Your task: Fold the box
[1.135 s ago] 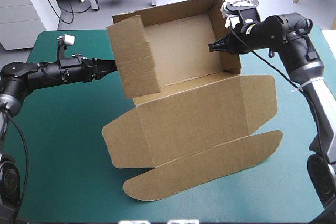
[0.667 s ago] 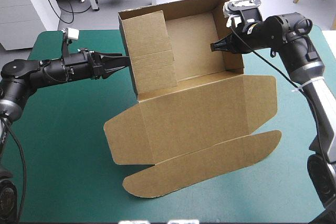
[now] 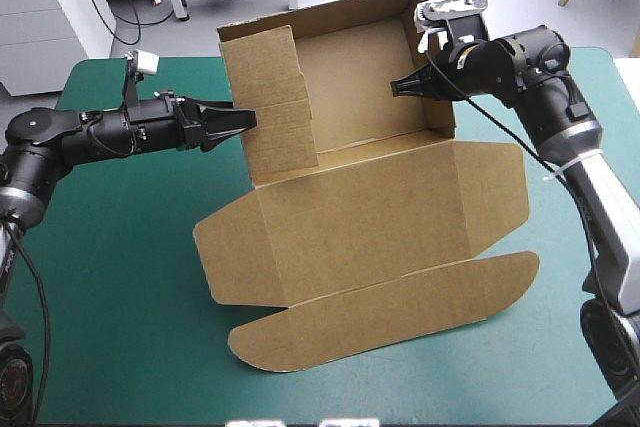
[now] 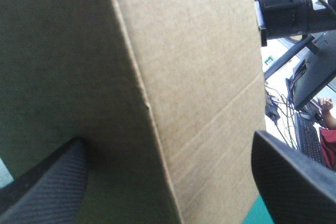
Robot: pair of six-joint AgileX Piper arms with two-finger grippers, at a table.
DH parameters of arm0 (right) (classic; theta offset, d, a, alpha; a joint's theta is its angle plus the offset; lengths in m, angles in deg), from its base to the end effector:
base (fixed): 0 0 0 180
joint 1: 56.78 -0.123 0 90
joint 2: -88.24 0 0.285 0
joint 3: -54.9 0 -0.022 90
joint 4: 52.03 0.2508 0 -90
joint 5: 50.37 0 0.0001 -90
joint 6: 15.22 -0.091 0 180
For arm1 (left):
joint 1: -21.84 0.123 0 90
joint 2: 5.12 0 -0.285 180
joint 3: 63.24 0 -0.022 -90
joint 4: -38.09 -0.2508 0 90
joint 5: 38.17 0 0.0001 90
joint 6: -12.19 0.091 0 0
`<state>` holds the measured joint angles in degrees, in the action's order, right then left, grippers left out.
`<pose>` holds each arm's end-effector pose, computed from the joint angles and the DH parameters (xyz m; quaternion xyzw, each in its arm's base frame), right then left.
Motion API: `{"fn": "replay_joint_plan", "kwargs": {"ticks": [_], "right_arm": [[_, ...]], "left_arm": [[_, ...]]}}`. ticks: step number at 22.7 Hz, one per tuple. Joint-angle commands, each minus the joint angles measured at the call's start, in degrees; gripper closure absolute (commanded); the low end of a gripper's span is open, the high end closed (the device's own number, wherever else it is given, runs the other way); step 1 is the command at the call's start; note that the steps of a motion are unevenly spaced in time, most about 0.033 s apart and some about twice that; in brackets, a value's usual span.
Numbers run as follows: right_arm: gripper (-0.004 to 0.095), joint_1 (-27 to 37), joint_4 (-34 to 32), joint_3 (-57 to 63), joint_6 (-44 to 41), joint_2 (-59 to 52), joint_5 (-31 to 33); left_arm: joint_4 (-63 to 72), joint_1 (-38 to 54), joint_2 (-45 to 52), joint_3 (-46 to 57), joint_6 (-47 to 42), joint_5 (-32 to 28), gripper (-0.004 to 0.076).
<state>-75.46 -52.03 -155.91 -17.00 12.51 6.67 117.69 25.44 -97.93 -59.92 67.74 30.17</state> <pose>0.3539 0.1196 0.4325 -0.1334 0.8983 0.0744 0.4120 0.3020 -0.0644 0.3840 0.1952 0.7517 -0.4892 0.3970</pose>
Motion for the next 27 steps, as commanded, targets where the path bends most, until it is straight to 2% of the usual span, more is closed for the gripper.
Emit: {"fn": "replay_joint_plan", "kwargs": {"ticks": [1,3,6,12,13,15,17,20,23,25,26,27], "right_arm": [[0.0917,-1.0,1.4,-1.6,-0.9,-2.5,-5.4],[0.0915,-1.8,1.1,-1.6,-0.9,-2.5,-6.4],[0.0915,-4.1,-1.4,-1.6,-2.4,-2.5,-8.0],[0.0916,-7.4,-5.0,-1.6,-6.4,-2.5,-9.7],[0.0915,-8.0,-5.3,-1.6,-6.5,-2.5,-9.8],[0.0915,-9.1,-5.8,-1.6,-6.9,-2.5,-9.8],[0.0915,-9.1,-5.7,-1.6,-7.1,-2.5,-9.8],[0.0915,-9.1,-6.3,-1.6,-7.1,-2.5,-9.8],[0.0914,-9.1,-6.6,-1.6,-7.4,-2.5,-9.8],[0.0914,-9.1,-6.8,-1.6,-7.4,-2.5,-9.6],[0.0914,-9.1,-7.0,-1.6,-7.4,-2.5,-9.5],[0.0914,-9.1,-7.0,-1.6,-7.4,-2.5,-9.3]], "left_arm": [[3.9,-0.4,2.6,-1.9,-2.2,2.0,0.0125],[0.7,-1.6,4.0,-1.9,-6.9,-4.0,0.0125],[-15.0,-5.2,6.4,-3.5,-16.0,-13.2,0.0124],[-47.5,-15.7,7.7,-7.9,-45.3,-23.3,0.0124],[-55.2,-17.5,7.7,-7.9,-53.5,-26.7,0.0124],[-62.0,-18.9,7.7,-7.9,-62.8,-30.6,0.0125],[-62.8,-19.0,7.5,-7.9,-65.8,-32.2,0.0125],[-62.9,-19.0,7.5,-7.9,-65.8,-33.4,0.0137],[-62.9,-19.0,7.5,-7.9,-65.8,-33.2,0.0248],[-64.0,-19.0,7.5,-7.9,-65.8,-33.2,0.0447],[-65.5,-19.0,7.5,-7.9,-65.8,-33.1,0.0647],[-65.9,-19.0,7.5,-7.9,-65.7,-33.1,0.073]]}}
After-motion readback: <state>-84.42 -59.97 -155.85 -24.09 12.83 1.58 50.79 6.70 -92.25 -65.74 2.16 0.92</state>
